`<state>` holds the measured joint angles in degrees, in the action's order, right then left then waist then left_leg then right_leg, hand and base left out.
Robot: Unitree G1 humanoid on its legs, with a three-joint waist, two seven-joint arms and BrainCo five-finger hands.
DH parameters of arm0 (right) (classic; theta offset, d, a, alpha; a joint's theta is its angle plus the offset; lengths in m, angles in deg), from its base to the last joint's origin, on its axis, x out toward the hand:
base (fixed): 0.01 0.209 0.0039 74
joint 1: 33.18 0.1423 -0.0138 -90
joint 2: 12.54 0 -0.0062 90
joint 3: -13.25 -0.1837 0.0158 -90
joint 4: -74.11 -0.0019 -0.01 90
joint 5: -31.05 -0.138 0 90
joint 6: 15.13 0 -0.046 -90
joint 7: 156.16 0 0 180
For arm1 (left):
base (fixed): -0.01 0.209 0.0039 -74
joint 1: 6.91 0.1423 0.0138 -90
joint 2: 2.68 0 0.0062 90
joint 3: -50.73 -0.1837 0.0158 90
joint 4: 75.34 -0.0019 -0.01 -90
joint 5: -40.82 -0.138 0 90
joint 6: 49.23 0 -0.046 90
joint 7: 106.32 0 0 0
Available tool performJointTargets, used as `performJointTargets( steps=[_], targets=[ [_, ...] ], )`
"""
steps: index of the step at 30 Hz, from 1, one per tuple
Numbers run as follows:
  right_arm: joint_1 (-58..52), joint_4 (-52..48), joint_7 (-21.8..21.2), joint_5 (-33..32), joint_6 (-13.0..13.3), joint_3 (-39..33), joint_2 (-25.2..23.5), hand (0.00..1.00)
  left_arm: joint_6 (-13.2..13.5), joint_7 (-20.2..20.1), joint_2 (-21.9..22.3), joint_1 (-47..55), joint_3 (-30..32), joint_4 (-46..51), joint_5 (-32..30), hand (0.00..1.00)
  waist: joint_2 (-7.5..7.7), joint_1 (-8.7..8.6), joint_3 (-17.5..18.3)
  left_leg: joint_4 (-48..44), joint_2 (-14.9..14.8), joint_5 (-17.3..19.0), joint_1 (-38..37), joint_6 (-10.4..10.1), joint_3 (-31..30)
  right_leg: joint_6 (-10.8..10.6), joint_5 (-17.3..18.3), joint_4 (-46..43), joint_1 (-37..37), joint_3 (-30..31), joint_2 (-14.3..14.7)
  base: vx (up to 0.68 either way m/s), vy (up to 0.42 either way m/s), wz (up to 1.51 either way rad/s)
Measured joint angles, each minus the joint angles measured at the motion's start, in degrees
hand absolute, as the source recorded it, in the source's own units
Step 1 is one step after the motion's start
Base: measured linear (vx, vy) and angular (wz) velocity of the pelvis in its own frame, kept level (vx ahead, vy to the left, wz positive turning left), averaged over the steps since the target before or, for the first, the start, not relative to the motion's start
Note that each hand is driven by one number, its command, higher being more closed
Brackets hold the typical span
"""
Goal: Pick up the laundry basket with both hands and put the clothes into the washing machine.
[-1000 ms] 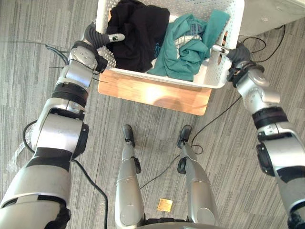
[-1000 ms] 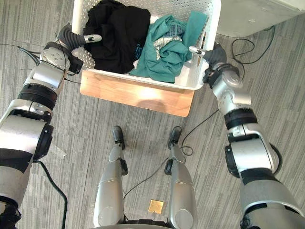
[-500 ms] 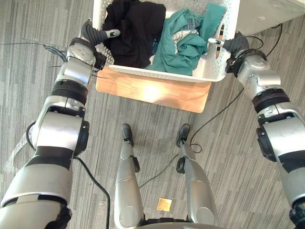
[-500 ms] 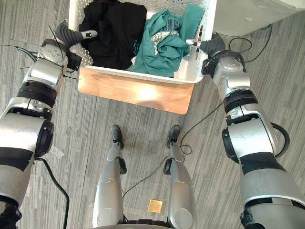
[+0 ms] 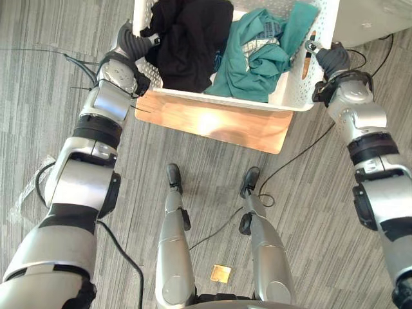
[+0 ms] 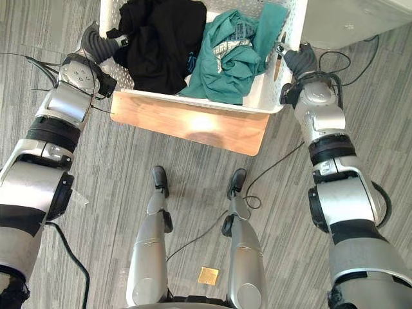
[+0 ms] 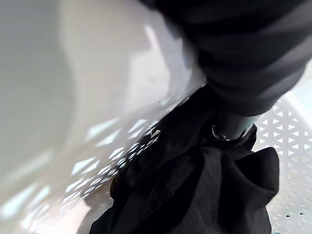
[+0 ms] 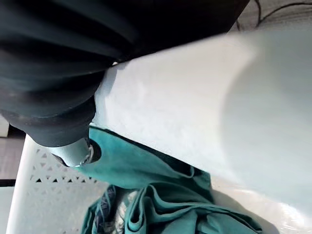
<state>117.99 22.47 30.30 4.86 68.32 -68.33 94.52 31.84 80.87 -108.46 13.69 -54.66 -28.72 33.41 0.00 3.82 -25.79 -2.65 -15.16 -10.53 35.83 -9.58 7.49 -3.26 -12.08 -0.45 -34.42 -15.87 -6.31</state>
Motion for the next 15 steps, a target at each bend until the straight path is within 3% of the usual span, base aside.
performJointTargets(
  steps=[7, 13, 15],
  targets=[
    [-7.24, -15.89, 4.33, 2.09, -0.37, -7.90, -2.36, 1.00, -0.28, 5.52, -0.07, 5.87, 4.98, 13.49, 0.74, 1.00, -0.01, 0.27, -0.01, 0.33, 0.28, -0.01, -2.64, 0.00, 0.70, 0.01, 0.01, -0.37, 1.65, 0.87, -0.21, -0.01, 0.013, -0.03],
    [-15.30, -24.02, 4.91, 2.06, -0.20, -9.05, -3.12, 1.00, 3.04, 5.45, -0.07, 15.96, 8.76, 22.97, 5.12, 1.00, -0.02, -0.08, -0.01, 0.29, 0.37, 0.56, -8.24, 0.04, 0.49, -0.14, 1.58, -1.61, 6.26, 1.96, -0.19, -0.03, 0.010, -0.03],
    [-20.45, -26.74, 4.50, 2.06, 0.46, -9.11, -4.33, 1.00, 4.00, 5.21, 1.25, 23.69, 10.61, 27.61, 7.77, 1.00, -0.03, -0.35, -0.02, -1.82, 0.26, 2.47, -10.36, 0.30, 0.33, -0.42, 2.89, -3.49, 8.30, 2.45, -0.27, -0.04, 0.012, -0.04]
  ],
)
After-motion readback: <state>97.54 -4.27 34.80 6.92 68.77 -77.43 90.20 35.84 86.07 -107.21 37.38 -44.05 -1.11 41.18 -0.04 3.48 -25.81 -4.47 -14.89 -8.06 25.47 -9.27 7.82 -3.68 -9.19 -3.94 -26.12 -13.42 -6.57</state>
